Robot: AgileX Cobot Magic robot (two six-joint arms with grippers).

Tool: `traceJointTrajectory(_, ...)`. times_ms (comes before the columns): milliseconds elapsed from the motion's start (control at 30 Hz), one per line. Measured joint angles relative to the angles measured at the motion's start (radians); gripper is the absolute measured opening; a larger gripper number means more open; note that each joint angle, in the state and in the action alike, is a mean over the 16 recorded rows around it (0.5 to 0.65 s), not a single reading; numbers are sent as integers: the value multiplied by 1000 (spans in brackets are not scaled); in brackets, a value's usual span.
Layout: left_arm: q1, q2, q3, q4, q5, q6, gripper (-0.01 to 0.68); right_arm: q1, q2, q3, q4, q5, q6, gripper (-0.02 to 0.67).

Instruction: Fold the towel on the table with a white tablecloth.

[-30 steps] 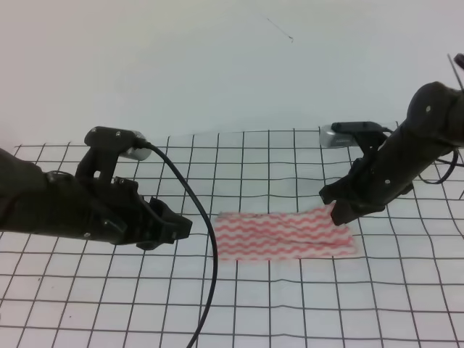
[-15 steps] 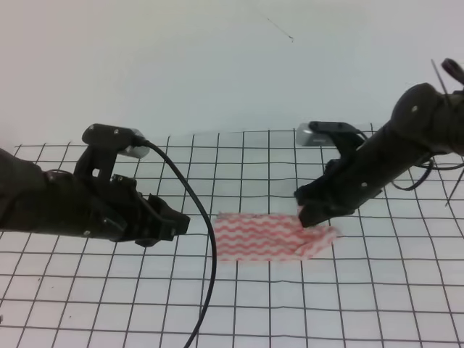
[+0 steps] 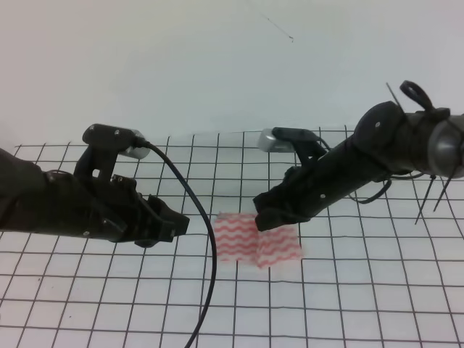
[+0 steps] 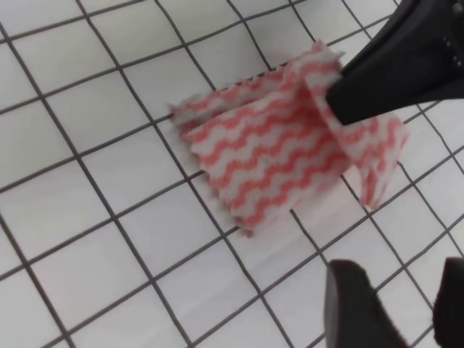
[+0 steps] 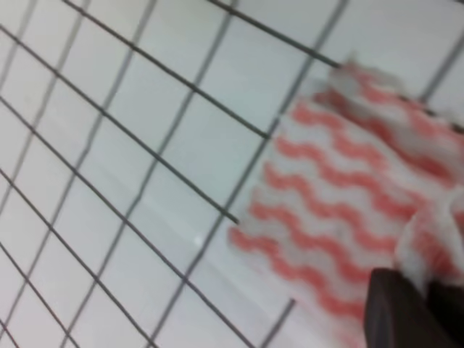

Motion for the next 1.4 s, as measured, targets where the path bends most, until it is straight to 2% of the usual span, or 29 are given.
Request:
traceJointTrajectory(233,0,2,0,3,3,0,237,33,47,-63,58,-5,-32,27)
traceJointTrajectory(667,0,2,0,8,13,3,237,61,142,-182,78,34,-41,31)
traceJointTrajectory(800,0,2,0,8,15,3,237,63,156,-190,110,44,-80,64)
traceJointTrajectory(1200,0,1,0,1,20,1,237,50,142,-192,296,54,-312,240)
traceJointTrajectory(1300,-2,4,0,-15,23,12,237,31,129,-192,293,62,-323,238)
traceJointTrajectory(1400,-12,15,-1,-39,17,31,238,9,116,-192,253,76,-306,201)
